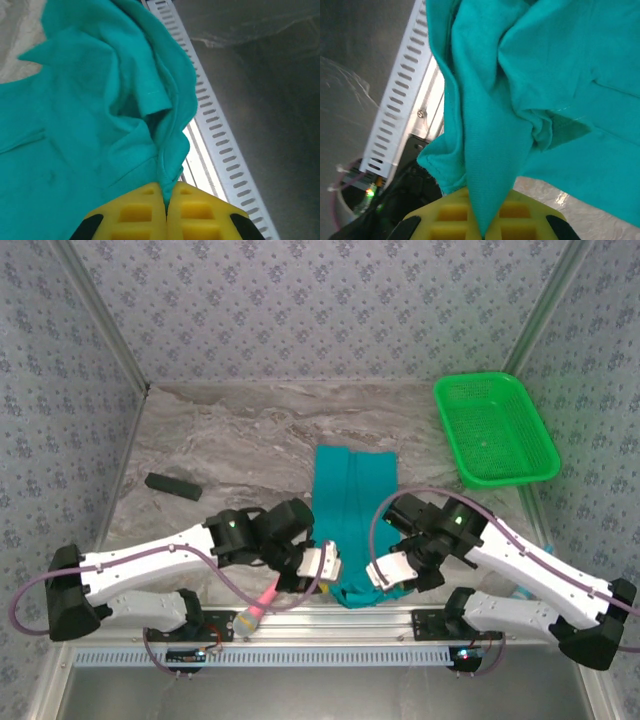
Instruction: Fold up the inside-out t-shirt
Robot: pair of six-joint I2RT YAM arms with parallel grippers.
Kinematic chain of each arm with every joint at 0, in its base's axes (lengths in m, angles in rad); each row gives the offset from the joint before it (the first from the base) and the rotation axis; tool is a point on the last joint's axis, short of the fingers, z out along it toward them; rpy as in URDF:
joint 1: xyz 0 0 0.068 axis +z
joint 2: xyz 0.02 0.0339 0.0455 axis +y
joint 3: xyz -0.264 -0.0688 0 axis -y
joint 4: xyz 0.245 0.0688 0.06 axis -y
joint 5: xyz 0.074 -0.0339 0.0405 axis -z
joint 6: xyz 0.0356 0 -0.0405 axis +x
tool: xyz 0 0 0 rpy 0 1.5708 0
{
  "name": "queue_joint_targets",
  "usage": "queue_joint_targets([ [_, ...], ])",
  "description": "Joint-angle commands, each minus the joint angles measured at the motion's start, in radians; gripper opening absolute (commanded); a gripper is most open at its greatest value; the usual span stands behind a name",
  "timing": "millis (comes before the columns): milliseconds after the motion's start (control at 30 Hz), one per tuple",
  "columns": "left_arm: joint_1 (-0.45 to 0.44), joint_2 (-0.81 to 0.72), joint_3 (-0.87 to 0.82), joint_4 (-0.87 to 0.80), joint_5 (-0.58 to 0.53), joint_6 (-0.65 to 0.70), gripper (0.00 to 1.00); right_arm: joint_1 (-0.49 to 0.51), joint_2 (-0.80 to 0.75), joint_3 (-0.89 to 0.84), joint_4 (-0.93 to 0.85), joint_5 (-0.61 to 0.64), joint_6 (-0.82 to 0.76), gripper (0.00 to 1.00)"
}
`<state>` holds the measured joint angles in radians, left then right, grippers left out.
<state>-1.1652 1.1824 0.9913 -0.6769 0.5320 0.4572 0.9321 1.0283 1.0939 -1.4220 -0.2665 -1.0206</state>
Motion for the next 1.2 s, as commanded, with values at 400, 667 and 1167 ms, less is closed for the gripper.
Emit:
queue_joint_targets([
  [400, 0.066, 0.000, 0.279, -0.296, 0.291, 0.052, 0.00, -0.083, 0.087, 0.289, -0.185, -0.191, 0.098, 0.00],
  [667, 0.317, 0.256, 0.429, -0.343, 0.299, 0.155, 0.00, -0.379, 0.209, 0.256, -0.045, -0.206, -0.009, 0.00],
  [1167, 0.523, 0.609, 0.617, -0.310, 0.319, 0.238, 0.00, -0.563, 0.457, 0.244, 0.067, -0.308, -0.048, 0.00],
])
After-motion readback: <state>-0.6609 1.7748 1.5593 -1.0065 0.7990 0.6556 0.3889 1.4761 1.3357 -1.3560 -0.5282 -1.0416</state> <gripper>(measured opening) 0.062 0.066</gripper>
